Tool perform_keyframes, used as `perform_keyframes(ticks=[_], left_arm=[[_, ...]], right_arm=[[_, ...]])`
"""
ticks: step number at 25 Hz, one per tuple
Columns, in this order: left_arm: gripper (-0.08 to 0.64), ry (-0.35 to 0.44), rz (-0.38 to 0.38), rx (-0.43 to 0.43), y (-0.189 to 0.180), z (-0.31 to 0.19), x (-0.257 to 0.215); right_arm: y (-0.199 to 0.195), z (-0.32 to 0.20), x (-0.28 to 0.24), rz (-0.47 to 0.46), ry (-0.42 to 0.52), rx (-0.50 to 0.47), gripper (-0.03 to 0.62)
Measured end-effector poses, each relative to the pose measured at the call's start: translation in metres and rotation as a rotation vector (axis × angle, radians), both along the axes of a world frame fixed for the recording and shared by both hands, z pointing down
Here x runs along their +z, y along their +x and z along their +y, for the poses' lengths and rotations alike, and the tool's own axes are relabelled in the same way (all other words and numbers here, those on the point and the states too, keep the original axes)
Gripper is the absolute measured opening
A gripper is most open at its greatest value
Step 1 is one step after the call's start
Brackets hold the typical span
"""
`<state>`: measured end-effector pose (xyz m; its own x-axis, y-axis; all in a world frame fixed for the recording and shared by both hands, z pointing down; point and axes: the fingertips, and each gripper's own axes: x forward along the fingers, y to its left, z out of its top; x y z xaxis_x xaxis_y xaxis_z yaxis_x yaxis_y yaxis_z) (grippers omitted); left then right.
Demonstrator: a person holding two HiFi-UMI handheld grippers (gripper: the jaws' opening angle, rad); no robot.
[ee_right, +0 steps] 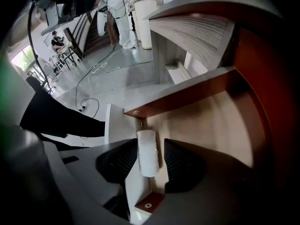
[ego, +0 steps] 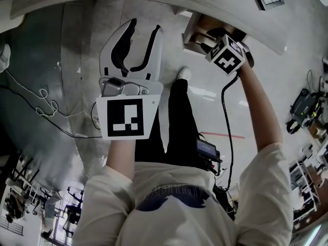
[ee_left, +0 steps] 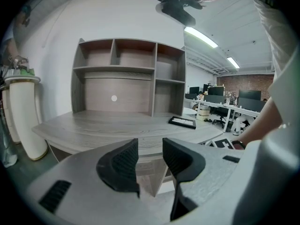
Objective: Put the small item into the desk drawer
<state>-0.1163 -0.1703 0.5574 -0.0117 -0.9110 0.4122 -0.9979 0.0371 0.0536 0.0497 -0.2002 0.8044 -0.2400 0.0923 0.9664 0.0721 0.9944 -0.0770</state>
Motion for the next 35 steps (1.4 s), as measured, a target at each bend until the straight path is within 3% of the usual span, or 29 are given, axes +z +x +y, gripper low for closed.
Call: perform_keyframes(ticks=[4, 10, 15, 20, 26, 35], left_arm=[[0.146, 0.027, -0.007, 0.008, 0.001, -0.002, -0.018], [0.146, 0.089, -0.022, 0.021, 0.005, -0.009, -0.084], [0.146, 0.196, -0.04, 0.042, 0.013, -0.024, -0.154], [0.146, 0.304, -0.063, 0.054, 0.026, -0.03, -0.228], [0.146, 0.401, -0.084, 0.076, 0.037, -0.031, -0.296], [0.146, 0.526, -0.086, 0.086, 0.042, -0.03, -0.359]], right_arm=[[-0.006, -0.003, -0.041, -0.104, 0.005, 0.106, 0.166], [-0.015, 0.001, -0.159, -0.365, 0.066, 0.269, 0.153], [-0.011, -0.02, -0.276, -0.619, 0.241, 0.476, 0.143], [0.0, -0.029, -0.39, -0.813, 0.415, 0.569, 0.135], [0.012, -0.034, -0.487, -0.956, 0.562, 0.64, 0.132], [0.034, -0.045, -0.58, -1.097, 0.72, 0.734, 0.116]])
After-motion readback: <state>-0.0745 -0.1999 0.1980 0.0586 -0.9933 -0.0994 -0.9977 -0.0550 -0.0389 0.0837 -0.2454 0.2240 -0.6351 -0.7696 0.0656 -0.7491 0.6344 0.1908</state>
